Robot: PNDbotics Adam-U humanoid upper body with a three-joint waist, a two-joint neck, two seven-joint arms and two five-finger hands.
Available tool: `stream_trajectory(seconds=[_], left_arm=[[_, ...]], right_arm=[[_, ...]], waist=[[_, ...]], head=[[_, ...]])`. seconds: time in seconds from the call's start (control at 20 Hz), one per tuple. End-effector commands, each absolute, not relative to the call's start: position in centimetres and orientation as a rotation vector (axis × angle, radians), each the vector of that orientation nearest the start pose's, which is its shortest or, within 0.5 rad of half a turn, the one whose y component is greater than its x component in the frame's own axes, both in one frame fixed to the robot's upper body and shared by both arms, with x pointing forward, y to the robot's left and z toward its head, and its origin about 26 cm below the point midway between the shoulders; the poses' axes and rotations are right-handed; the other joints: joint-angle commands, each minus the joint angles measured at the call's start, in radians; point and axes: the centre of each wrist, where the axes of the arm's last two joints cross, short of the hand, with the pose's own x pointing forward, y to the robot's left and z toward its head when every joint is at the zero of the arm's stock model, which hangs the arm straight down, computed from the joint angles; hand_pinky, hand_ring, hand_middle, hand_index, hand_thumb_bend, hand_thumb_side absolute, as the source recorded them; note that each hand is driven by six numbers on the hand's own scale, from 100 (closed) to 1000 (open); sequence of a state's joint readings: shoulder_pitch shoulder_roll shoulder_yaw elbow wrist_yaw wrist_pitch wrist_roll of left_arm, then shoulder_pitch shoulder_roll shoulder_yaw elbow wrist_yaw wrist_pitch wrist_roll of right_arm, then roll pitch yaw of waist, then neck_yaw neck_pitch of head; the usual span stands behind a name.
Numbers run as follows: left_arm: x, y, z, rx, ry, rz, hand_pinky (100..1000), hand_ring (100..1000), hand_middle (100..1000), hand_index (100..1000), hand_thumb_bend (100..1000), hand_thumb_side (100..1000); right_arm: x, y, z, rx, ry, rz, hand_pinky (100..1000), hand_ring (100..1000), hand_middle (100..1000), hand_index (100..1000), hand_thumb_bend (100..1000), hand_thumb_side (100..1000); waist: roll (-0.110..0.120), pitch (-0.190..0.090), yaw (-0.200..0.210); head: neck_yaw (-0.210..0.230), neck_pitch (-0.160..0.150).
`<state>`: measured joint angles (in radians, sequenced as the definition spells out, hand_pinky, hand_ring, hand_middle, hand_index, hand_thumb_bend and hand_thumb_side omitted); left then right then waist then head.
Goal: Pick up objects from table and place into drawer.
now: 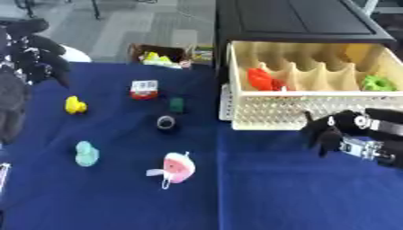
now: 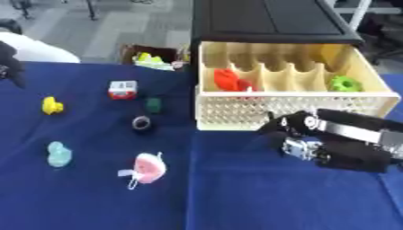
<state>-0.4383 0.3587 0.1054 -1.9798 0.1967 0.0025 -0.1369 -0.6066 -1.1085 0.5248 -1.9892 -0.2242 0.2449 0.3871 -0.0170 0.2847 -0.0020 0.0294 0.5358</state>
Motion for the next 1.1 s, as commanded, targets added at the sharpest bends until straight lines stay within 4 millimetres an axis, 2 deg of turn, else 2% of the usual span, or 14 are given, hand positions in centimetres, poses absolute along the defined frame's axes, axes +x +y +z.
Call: stream_trajectory(seconds=[0.05, 0.35, 0.5, 1.1], left_arm=[[30.6, 28.0, 25.5, -0.016, -2.418, -0.411, 440, 553, 570, 819, 100, 987], [30.6, 28.0, 25.3, -0.006, -2.413, -0.401, 439, 552, 569, 817, 100, 995], [30.6, 28.0, 25.1, -0.006, -2.405, -0.400, 438, 552, 569, 816, 100, 1000], [30.6, 28.0, 24.8, 0.012, -2.392, -0.403, 447, 551, 568, 808, 100, 1000]], right_arm=[[29.2, -26.3, 26.6, -0.172, -1.403, 1.554, 798, 727, 742, 934, 100, 1000], [29.2, -26.6, 26.7, -0.156, -1.303, 1.560, 795, 762, 762, 948, 100, 1000], [29.2, -26.9, 27.0, -0.189, -1.259, 1.558, 799, 776, 804, 951, 100, 1000], [29.2, -27.4, 31.4, -0.365, -1.275, 1.602, 762, 746, 744, 898, 100, 1000]], waist=[[0.001, -0.013, 0.003], [0.003, -0.005, 0.000], [0.004, -0.002, 0.000], [0.006, 0.006, 0.007]], head=[[-0.005, -0.001], [-0.009, -0.007], [-0.015, -0.012], [-0.018, -0.024]])
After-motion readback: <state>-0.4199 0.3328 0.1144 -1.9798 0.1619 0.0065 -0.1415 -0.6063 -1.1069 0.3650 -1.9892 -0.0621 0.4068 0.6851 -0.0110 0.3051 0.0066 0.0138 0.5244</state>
